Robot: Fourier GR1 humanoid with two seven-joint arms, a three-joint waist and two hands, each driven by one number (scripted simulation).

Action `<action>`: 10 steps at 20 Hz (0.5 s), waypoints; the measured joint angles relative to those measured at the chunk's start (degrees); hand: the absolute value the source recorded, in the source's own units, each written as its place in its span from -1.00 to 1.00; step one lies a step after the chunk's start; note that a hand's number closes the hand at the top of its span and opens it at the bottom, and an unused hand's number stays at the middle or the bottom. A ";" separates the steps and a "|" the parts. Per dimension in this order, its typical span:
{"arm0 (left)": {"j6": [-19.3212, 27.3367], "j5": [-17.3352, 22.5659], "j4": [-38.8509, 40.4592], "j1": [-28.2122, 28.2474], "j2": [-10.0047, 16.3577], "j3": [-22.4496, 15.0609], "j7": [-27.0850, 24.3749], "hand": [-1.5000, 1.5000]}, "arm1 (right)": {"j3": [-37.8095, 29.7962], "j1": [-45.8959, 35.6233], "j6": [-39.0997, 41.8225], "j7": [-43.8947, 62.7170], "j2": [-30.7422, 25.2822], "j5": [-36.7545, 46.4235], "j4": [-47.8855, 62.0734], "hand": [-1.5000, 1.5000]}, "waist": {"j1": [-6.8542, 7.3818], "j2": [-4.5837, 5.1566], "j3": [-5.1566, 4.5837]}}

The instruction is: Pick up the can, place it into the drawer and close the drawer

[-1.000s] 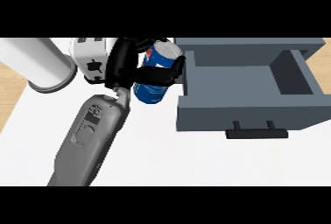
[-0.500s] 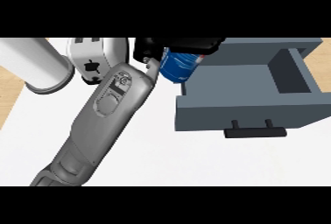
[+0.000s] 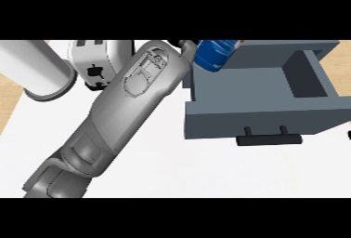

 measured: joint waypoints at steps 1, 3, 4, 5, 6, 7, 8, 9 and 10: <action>0.63 1.08 1.20 -0.70 0.00 -0.93 -0.52 1.00 | 0.18 -0.55 -0.16 -0.22 0.05 0.51 0.64 -1.00 | -0.10 0.03 0.00; 0.39 2.46 4.23 -2.92 0.00 -1.12 -1.32 1.00 | -0.24 -1.74 -0.43 0.21 -0.35 0.27 1.05 -1.00 | -0.19 0.09 0.01; 0.63 3.25 6.06 -3.93 0.00 -1.34 -2.15 1.00 | -0.24 -2.25 -0.36 0.47 -0.56 0.06 1.20 -1.00 | -0.43 0.17 0.02; 1.13 4.03 7.32 -5.30 0.00 -1.79 -2.07 1.00 | -0.05 -2.26 -0.24 0.36 -0.58 0.30 1.14 -1.00 | -0.58 0.19 0.02; 1.15 4.68 8.59 -5.50 0.00 -2.09 -2.91 1.00 | -0.03 -2.08 -0.25 0.14 -0.42 0.42 1.13 -1.00 | -0.62 0.19 0.02; 1.05 5.22 10.21 -6.40 0.00 -2.11 -3.58 1.00 | -0.27 -2.77 -0.40 1.14 -0.89 0.10 0.76 -1.00 | -0.76 0.26 0.03; 1.20 5.67 11.21 -7.21 -0.01 -2.54 -3.69 1.00 | -0.96 -3.33 -0.32 1.30 -1.41 -0.47 1.12 -1.00 | -0.75 0.25 0.02; 1.19 6.14 12.57 -7.90 0.00 -2.94 -4.41 1.00 | -0.86 -3.63 -0.37 1.18 -1.38 -0.33 1.38 -1.00 | -0.89 0.29 0.03; 1.48 6.71 13.63 -8.56 0.00 -3.54 -4.74 1.00 | -0.56 -3.78 -0.42 0.93 -1.23 0.17 1.81 -1.00 | -0.99 0.32 0.04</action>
